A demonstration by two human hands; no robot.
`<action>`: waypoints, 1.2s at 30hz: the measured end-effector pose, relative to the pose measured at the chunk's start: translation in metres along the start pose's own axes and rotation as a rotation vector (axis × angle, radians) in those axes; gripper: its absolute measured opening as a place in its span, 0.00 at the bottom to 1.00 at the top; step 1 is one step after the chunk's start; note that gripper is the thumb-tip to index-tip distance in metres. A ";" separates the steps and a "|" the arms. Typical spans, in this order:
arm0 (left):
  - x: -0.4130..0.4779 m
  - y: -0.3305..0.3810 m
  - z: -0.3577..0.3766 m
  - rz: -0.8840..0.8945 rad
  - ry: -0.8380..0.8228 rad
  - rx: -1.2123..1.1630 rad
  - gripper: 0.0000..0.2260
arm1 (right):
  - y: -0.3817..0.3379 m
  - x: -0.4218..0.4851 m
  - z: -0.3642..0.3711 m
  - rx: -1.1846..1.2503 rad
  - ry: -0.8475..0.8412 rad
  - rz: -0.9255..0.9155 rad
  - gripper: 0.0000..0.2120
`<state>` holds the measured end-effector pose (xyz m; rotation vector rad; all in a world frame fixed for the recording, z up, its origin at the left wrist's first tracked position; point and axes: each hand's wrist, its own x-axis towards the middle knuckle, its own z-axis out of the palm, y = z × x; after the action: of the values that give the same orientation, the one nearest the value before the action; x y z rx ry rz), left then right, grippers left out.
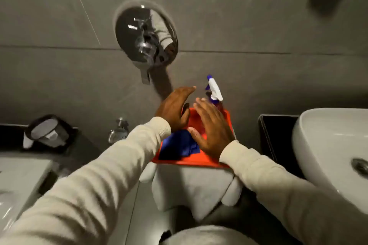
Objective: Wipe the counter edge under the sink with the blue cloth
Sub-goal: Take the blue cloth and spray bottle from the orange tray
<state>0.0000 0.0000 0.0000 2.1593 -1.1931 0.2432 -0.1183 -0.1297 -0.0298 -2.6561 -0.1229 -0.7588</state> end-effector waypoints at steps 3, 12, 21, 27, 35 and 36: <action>-0.017 -0.030 0.027 -0.266 -0.331 0.009 0.30 | 0.013 -0.021 0.028 0.033 -0.122 0.076 0.27; -0.016 -0.074 0.078 -0.336 -1.061 0.180 0.33 | 0.065 0.012 0.034 0.192 0.273 0.591 0.27; 0.001 -0.084 0.078 -0.307 -1.112 0.239 0.16 | 0.094 0.076 0.050 0.391 0.283 0.533 0.14; 0.000 -0.071 0.039 -0.449 -0.772 -0.061 0.19 | 0.087 0.094 0.033 0.367 0.178 0.339 0.11; -0.012 -0.043 0.018 -0.911 -0.268 -1.261 0.11 | 0.049 0.115 -0.067 0.750 -0.524 0.297 0.25; -0.014 -0.042 0.019 -0.939 -0.242 -1.382 0.13 | 0.047 0.112 -0.067 0.711 -0.645 0.294 0.26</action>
<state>0.0235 0.0133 -0.0398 1.2151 -0.1144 -0.9771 -0.0476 -0.2007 0.0655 -2.0533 -0.1323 0.2332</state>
